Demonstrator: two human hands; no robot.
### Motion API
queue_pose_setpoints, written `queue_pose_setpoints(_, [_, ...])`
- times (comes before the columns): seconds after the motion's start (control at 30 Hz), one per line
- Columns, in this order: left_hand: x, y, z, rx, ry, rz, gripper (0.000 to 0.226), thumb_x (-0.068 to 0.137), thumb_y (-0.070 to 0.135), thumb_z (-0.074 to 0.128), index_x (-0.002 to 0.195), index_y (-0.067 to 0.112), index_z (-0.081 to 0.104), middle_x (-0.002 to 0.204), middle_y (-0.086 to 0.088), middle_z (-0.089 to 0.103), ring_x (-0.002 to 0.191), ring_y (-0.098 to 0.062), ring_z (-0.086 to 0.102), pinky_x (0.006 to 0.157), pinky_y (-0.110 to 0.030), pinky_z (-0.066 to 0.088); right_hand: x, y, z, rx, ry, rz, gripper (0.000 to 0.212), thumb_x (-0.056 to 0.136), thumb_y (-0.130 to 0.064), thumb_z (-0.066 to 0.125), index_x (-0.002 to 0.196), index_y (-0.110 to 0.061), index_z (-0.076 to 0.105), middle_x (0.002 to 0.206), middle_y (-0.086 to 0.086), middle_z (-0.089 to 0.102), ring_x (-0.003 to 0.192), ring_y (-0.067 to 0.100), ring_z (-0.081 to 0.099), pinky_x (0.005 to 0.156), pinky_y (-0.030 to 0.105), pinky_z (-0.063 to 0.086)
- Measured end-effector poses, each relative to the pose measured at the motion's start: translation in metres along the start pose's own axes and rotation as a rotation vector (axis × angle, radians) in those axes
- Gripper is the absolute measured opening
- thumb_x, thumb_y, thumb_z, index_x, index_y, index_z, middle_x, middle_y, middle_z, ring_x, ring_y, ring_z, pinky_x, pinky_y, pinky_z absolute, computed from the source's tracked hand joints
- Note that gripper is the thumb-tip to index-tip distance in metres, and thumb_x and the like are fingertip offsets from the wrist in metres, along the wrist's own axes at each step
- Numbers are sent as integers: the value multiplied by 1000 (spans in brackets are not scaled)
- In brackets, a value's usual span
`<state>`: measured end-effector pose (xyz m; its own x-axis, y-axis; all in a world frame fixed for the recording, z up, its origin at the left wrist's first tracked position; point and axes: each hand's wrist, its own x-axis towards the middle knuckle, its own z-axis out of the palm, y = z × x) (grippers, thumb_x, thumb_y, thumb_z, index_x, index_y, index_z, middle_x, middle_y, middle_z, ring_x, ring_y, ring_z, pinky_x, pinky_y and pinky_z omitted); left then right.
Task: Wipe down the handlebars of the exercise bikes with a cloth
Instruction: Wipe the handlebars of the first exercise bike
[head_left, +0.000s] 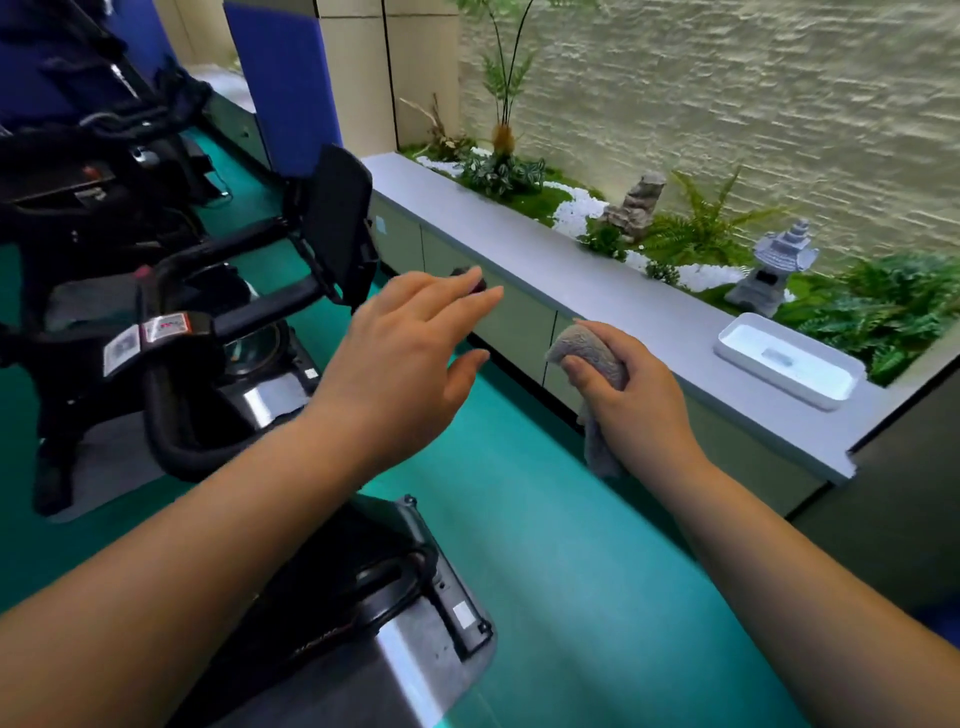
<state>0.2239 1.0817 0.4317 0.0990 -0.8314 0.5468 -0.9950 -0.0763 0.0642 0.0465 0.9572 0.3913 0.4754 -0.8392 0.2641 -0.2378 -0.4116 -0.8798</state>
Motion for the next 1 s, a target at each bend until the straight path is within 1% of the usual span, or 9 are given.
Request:
queue_pose_setpoints(0.17, [17,-65,-15,0,-71,129,53,87,37,50,138,24,49,142,4,49,125,-23,45,104,-48,38,-4,-31,34,8,139,-16,30,89,-31,65,115,-44,58,105,-18,62,88,8,60,76,21,48])
queue_pose_setpoints(0.3, [25,-107,-15,-52,-91,241,52,87,29,63,137,26,49,142,5,49,126,-22,44,104,-49,38,-13,-53,67,7,282,-4,31,88,-28,66,112,-44,58,107,-30,57,94,-13,54,72,1,40])
queue_pose_setpoints(0.5, [38,-146,-11,-70,-76,367,52,83,30,69,133,24,55,141,1,50,128,-25,45,105,-50,36,-18,-72,107,-36,374,32,29,89,-29,64,111,-47,55,107,-36,53,92,-27,48,73,-6,34])
queue_pose_setpoints(0.63, [58,-158,-10,22,-117,433,57,85,40,65,138,28,48,150,0,38,140,-25,30,116,-50,17,-18,-82,112,-134,385,43,31,90,-33,60,118,-46,55,110,-16,58,99,-16,49,80,0,35])
queue_pose_setpoints(0.7, [68,-162,-8,36,-154,444,62,85,50,58,141,30,43,154,1,30,144,-23,21,118,-48,8,-14,-87,111,-215,409,19,35,89,-31,62,121,-44,54,105,-5,52,94,-11,47,78,-1,31])
queue_pose_setpoints(0.77, [75,-162,-4,49,-186,447,62,86,56,50,142,31,40,155,1,29,144,-22,19,118,-48,7,-7,-91,109,-236,419,-3,39,88,-29,64,124,-40,56,101,-1,45,90,-11,44,78,-1,31])
queue_pose_setpoints(0.83, [76,-161,2,46,-207,461,57,88,57,43,138,30,46,147,2,42,140,-21,28,118,-49,10,1,-90,109,-249,416,-22,42,86,-27,67,127,-33,58,99,-2,42,89,-12,43,78,-2,30])
queue_pose_setpoints(0.9, [72,-160,9,43,-180,464,52,88,55,36,127,27,57,127,4,59,128,-20,44,117,-51,12,8,-88,111,-285,430,-63,44,85,-26,69,128,-28,59,96,-5,43,89,-11,43,79,0,31])
queue_pose_setpoints(1.0, [70,-162,17,16,-124,461,49,86,52,35,112,23,64,105,3,64,113,-21,52,116,-51,14,17,-85,114,-367,523,-147,42,82,-26,73,123,-22,63,95,-5,51,87,-7,46,80,2,33])
